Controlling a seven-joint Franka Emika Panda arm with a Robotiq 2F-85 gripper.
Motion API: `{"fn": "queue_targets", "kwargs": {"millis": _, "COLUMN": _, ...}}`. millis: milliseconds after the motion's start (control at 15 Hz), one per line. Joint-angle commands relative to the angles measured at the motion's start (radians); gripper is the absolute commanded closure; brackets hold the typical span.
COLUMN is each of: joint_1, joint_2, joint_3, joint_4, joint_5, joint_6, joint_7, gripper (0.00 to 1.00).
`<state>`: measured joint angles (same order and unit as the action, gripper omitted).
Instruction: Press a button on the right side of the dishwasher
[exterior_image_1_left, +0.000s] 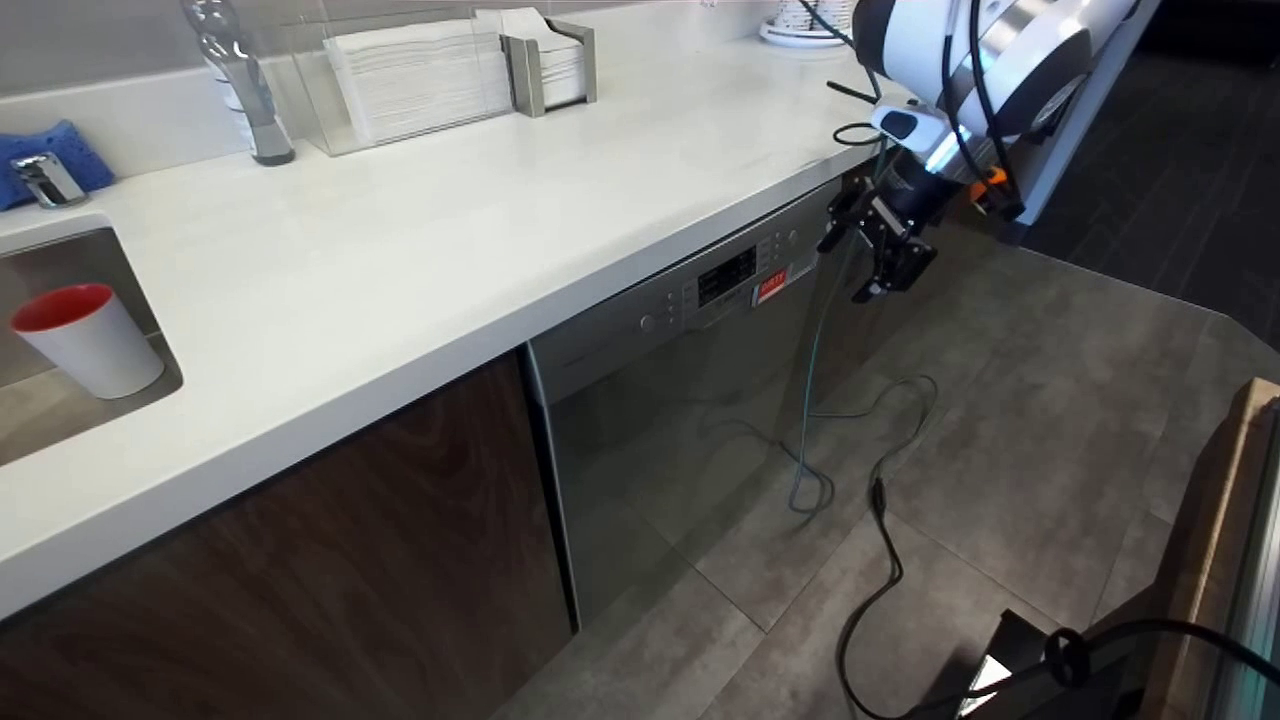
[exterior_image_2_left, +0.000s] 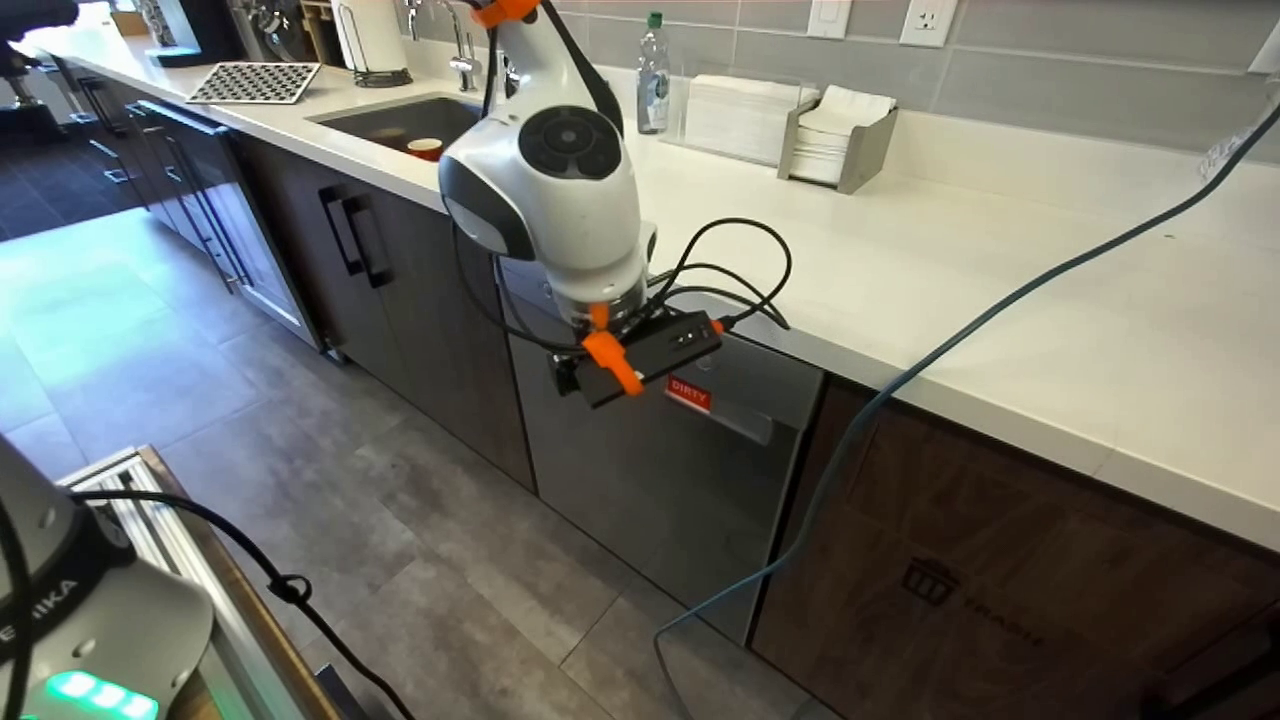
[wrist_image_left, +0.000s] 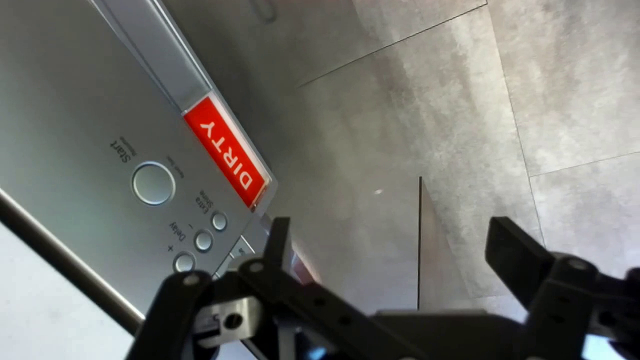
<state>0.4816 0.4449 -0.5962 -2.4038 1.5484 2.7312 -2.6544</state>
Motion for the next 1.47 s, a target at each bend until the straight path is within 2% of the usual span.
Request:
{"fn": "queue_targets", "kwargs": {"millis": 0, "joint_1": -0.149, "joint_2": -0.158, "joint_3": 0.160, "joint_4": -0.093, "joint_5": -0.213, "joint_6": 0.092, "joint_7": 0.148, "gripper": 0.00}}
{"fn": "queue_targets", "kwargs": {"millis": 133, "joint_1": -0.223, "joint_2": -0.204, "joint_3": 0.249, "joint_4": -0.132, "joint_5": -0.343, "joint_6": 0.110, "joint_7": 0.289, "gripper": 0.00}}
{"fn": "queue_targets", "kwargs": {"millis": 333, "joint_1": -0.307, "joint_2": -0.260, "joint_3": 0.346, "joint_4": -0.177, "joint_5": -0.508, "joint_6": 0.119, "joint_7": 0.487, "gripper": 0.00}}
{"fn": "queue_targets", "kwargs": {"millis": 400, "joint_1": -0.210, "joint_2": -0.261, "joint_3": 0.254, "joint_4": -0.181, "joint_5": -0.509, "joint_6": 0.094, "joint_7": 0.521, "gripper": 0.00}}
{"fn": "queue_targets", "kwargs": {"millis": 867, "joint_1": -0.148, "joint_2": -0.345, "joint_3": 0.228, "joint_4": -0.221, "joint_5": -0.763, "joint_6": 0.108, "joint_7": 0.783, "gripper": 0.00}}
{"fn": "queue_targets", "kwargs": {"millis": 933, "joint_1": -0.177, "joint_2": -0.290, "joint_3": 0.250, "joint_4": -0.184, "joint_5": -0.683, "joint_6": 0.094, "joint_7": 0.712, "gripper": 0.00}}
{"fn": "queue_targets", "kwargs": {"millis": 1067, "joint_1": -0.164, "joint_2": -0.307, "joint_3": 0.245, "joint_4": -0.189, "joint_5": -0.719, "joint_6": 0.094, "joint_7": 0.746, "gripper": 0.00}}
{"fn": "queue_targets", "kwargs": {"millis": 1400, "joint_1": -0.163, "joint_2": -0.313, "joint_3": 0.240, "joint_4": -0.192, "joint_5": -0.728, "joint_6": 0.094, "joint_7": 0.749, "gripper": 0.00}}
